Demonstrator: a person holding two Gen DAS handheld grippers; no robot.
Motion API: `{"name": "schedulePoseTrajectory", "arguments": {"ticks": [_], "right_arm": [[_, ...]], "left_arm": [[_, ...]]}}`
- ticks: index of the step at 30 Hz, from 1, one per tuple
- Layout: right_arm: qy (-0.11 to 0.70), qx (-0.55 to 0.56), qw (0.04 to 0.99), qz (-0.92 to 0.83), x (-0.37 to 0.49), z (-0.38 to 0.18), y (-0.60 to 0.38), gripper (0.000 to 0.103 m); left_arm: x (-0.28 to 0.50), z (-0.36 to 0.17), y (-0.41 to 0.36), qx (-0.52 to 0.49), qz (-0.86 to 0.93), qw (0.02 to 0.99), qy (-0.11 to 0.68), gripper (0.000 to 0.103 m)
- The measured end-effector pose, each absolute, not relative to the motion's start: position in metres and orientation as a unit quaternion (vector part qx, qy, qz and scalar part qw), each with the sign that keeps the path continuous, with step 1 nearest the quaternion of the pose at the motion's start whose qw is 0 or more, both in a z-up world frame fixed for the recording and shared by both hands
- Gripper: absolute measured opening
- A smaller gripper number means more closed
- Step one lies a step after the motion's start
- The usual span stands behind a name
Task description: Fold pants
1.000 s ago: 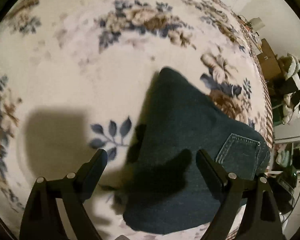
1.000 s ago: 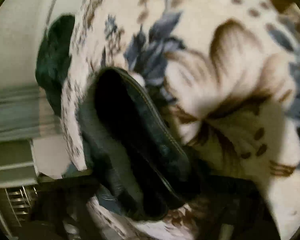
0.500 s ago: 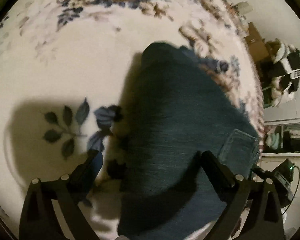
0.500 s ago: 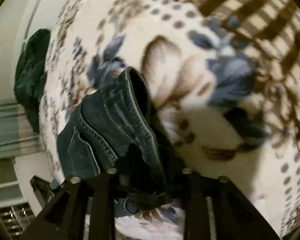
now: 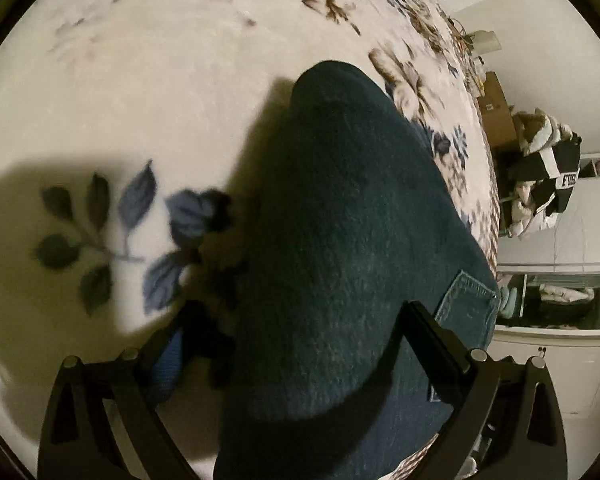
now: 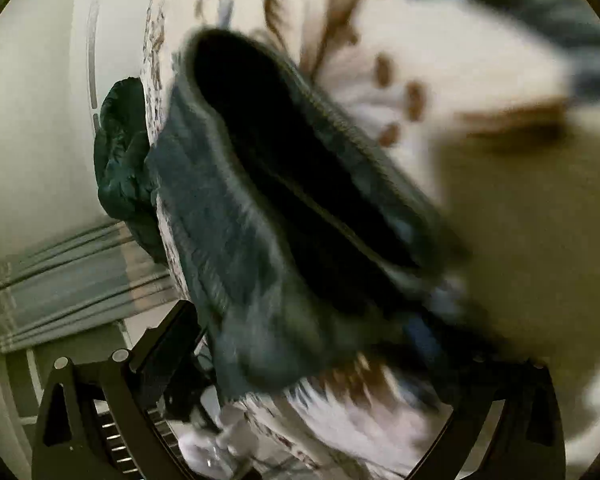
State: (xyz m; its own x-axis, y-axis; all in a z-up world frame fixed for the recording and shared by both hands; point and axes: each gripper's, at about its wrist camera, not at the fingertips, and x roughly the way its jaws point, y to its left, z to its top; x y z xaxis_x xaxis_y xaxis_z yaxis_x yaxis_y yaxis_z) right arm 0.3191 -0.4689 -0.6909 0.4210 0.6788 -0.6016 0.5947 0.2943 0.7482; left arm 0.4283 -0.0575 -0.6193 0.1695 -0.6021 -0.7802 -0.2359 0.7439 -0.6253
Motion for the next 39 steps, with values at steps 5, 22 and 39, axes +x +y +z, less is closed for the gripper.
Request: {"name": "schedulePoseTrajectory", "arguments": {"ticks": [5,22,39], "right_arm": [[0.51,0.591,0.624,0.05,0.343,-0.688,-0.443,0.102],[0.499,0.53,0.68,0.083,0.407,-0.635,-0.35,0.039],[0.497,0.513,0.692,0.108,0.566,-0.675,-0.221,0.039]], "left_arm": [[0.429,-0.621,-0.052,-0.332,-0.147,0.69,0.626,0.099],[0.46,-0.543,-0.007,-0.309,-0.169,0.758,0.549,0.021],[0.597,-0.582,0.07,-0.268,-0.139,0.771,0.56,0.021]]}}
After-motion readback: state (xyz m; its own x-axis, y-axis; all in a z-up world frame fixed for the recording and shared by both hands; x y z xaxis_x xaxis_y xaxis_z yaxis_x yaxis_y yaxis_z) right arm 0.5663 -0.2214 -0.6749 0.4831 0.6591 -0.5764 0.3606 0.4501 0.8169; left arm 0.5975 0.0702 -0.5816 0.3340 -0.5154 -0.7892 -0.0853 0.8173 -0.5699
